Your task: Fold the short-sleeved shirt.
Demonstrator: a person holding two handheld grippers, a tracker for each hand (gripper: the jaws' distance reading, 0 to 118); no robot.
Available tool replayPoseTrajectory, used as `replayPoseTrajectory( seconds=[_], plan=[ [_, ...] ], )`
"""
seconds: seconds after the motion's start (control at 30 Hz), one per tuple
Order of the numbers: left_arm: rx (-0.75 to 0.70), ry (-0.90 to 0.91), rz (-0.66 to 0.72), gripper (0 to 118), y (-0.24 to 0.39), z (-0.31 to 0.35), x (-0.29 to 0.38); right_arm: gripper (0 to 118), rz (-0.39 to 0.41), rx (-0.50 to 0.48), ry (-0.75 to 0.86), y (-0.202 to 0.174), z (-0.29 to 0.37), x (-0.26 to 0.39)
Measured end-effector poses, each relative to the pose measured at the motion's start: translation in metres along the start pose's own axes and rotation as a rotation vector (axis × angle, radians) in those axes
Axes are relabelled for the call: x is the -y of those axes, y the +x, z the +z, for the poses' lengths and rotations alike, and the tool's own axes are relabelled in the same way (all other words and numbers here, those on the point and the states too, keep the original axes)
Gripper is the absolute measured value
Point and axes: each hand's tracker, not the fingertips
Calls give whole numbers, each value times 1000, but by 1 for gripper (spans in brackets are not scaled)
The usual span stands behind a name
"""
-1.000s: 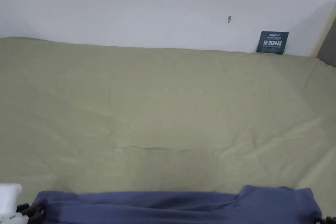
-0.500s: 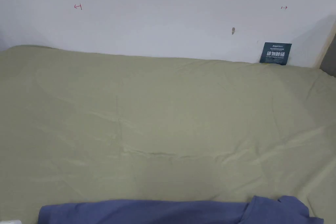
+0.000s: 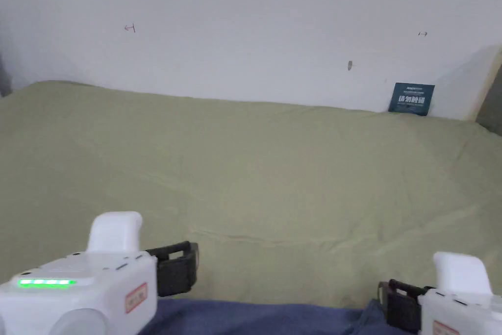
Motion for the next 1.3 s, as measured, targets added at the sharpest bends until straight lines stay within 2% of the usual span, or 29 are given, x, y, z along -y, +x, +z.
replayPoseTrajectory(
  seconds=[0.03,0.07,0.1,0.13,0.2,0.3,0.43,0.5,0.73,0.87,0.97,1.0,1.07,1.13,1.17,1.23,1.27,1.3],
  plan=[
    [-41,-17,-16,32,18,-8,6,54,25,35,-9,-14,-8,4],
    [-61,-23,-46,0,35,-15,11,13,30,101,-28,-28,-14,8],
    [-82,-44,-94,0,49,-24,16,1,30,130,-50,-37,-18,12],
    [-145,-54,-150,0,64,-28,26,1,37,122,-79,-44,-24,15],
    [-131,-120,-152,0,81,-38,39,1,1,41,-24,-53,-24,30],
    [-122,-139,-143,0,101,-43,60,1,64,77,-35,-75,-30,45],
    [-123,-182,-143,0,113,-46,76,1,92,57,-52,-88,-33,52],
    [-140,-190,-152,0,115,-47,79,1,117,78,-55,-92,-32,54],
    [-142,-172,-114,0,109,-39,73,1,84,68,-15,-90,-24,45],
    [-71,-135,-64,0,64,-21,52,1,83,61,3,-71,-7,40],
    [-145,-69,44,0,-8,-3,34,1,49,74,20,-51,3,37],
    [-119,-69,71,0,-35,1,31,1,47,80,20,-46,4,36],
    [10,-118,208,0,-94,0,25,1,39,85,23,-37,8,34],
    [201,-139,369,27,-148,-1,33,1,25,88,25,-33,10,30],
    [232,-145,437,27,-170,-2,39,1,17,76,24,-30,11,28],
    [253,-176,482,108,-200,-7,56,1,10,63,20,-26,11,25],
    [204,-98,537,118,-215,-3,60,1,8,64,20,-25,10,24],
    [198,-194,502,115,-223,-8,70,1,4,65,19,-25,10,22]
  ],
)
